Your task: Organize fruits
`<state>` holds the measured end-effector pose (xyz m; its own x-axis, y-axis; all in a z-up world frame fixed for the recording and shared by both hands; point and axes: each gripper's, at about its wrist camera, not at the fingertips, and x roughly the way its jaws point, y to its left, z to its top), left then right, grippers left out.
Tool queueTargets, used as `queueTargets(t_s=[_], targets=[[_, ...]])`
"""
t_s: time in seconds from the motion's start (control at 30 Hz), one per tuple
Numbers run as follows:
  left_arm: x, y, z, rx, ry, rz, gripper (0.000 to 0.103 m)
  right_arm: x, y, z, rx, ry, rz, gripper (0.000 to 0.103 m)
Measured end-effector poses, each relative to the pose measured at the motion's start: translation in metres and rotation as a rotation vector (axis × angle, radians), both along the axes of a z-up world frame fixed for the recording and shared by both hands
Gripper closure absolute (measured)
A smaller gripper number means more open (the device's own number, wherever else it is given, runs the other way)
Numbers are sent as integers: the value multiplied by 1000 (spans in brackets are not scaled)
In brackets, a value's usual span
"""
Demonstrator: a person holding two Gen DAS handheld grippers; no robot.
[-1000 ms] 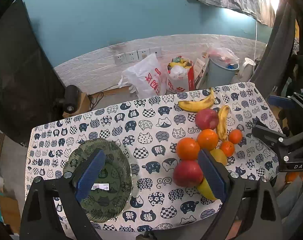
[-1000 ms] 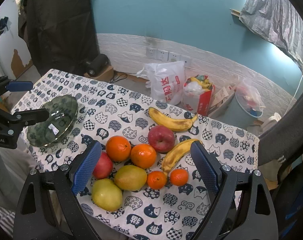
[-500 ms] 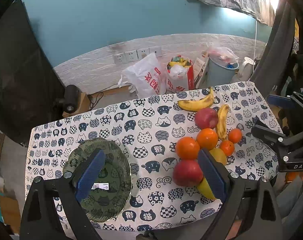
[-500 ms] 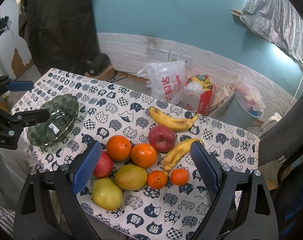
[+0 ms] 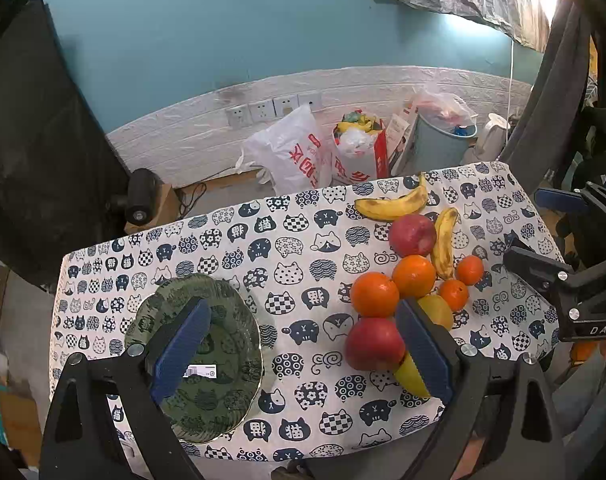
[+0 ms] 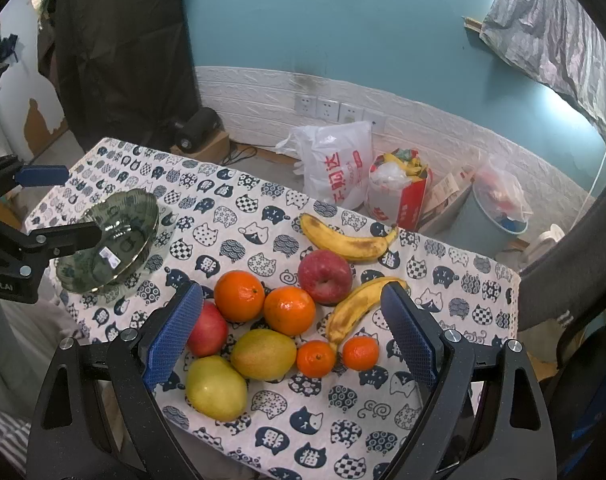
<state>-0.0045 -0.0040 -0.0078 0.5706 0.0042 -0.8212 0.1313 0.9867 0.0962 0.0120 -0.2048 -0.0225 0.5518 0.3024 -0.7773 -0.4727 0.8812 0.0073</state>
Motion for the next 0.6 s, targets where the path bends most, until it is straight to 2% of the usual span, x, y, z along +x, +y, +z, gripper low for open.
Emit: queueTargets(t_s=[0.6], targets=[[-4, -3, -4, -1, 5, -1, 8, 0, 0, 0, 0, 1, 1, 14]])
